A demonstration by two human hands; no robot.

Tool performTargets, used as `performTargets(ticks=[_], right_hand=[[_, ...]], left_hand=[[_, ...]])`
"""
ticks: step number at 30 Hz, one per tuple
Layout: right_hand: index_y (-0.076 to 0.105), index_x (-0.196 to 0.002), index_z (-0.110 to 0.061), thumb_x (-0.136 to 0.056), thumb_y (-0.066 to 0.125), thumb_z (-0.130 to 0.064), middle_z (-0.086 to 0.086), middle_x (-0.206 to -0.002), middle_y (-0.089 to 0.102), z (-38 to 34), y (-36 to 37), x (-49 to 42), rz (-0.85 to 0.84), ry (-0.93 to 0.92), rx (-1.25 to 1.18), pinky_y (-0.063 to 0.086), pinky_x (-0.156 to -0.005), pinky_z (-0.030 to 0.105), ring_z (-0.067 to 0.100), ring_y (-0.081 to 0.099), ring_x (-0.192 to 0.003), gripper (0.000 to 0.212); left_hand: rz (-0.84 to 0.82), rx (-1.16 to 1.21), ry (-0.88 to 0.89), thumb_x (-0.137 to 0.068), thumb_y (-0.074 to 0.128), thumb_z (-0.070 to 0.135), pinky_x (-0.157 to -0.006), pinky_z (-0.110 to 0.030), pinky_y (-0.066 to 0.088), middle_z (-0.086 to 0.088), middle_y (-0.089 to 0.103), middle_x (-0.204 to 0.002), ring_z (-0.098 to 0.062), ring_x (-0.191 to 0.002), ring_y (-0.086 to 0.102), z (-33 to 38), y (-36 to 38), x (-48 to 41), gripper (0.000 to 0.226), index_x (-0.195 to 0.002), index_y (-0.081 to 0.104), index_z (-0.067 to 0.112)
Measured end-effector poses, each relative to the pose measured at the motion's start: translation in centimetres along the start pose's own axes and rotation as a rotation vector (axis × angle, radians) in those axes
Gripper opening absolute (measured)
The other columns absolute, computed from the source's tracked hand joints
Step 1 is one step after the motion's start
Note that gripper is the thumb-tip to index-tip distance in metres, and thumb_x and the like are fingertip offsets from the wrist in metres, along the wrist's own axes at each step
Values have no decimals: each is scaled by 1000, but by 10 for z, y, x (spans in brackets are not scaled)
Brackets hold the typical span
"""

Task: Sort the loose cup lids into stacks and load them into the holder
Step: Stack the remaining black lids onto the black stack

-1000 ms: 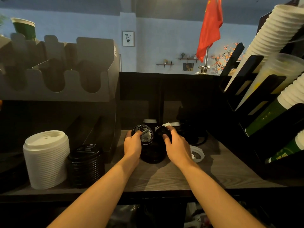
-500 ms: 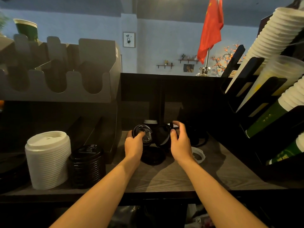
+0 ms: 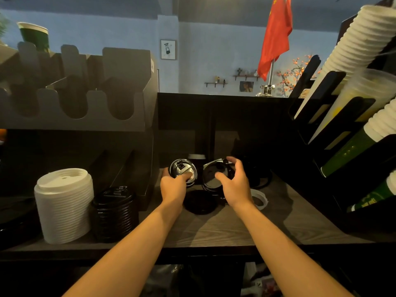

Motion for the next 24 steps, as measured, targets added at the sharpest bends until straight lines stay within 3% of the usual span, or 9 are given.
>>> performTargets(ticks=[3,7,10,12,18,21,24], right_hand=[[50,-134,-31,-94,65,-20,-15,-114,52,5,9,0,-94,60,-60,41,-75,15,3,53,-104,43],[53,-134,-29,-97,61,-22,-13,-114,59,8,21,3,-198,121,-90,48,-72,13,1,58,-100,39],[49,-144,-25,-97,59,-30,-4,-132,60,13,27,3,-233,159,-44,50,-102,35,14,57,-121,48],[47,-146,-27,-96,57,-36,-3,-135,60,15,29,4,-243,154,15,45,-108,43,16,55,-126,52],[40,-149,-27,-101,48,-38,-4,-138,54,18,30,3,-270,148,165,41,-109,39,16,48,-128,50],[42,-147,-26,-99,52,-36,0,-135,57,22,31,3,-272,205,101,45,-106,40,19,53,-123,49],[48,-139,-25,-98,56,-29,3,-127,61,23,29,3,-244,269,-30,49,-103,43,20,58,-116,43]], left_hand=[[45,109,-41,-79,80,11,-104,-53,50,-11,65,-127,-31,-117,61,0,-5,-1,77,-147,45,13],[48,166,-65,-78,78,14,-106,-53,48,-14,61,-134,-34,-123,58,-1,-5,-1,85,-153,39,16],[62,166,-75,-79,76,14,-103,-53,51,-14,62,-132,-35,-119,60,-3,-6,-3,81,-152,40,16],[65,160,-85,-82,75,14,-102,-52,51,-14,63,-128,-34,-116,61,-3,-6,-2,77,-151,42,16],[54,130,-103,-91,69,12,-96,-45,54,-4,61,-96,-24,-89,61,-8,-5,-4,56,-142,47,9],[60,71,-88,-95,65,12,-96,-43,53,-11,61,-119,-27,-104,61,-6,-7,-2,59,-148,40,10],[64,65,-122,-97,63,12,-98,-43,52,-8,61,-105,-26,-103,60,-7,-9,1,51,-143,43,6]])
Point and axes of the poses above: each hand's wrist, its own x-axis away from the middle knuckle, its own y-axis out of the palm, z = x × y, the point moved 6 cm from there along -x, towards the middle knuckle
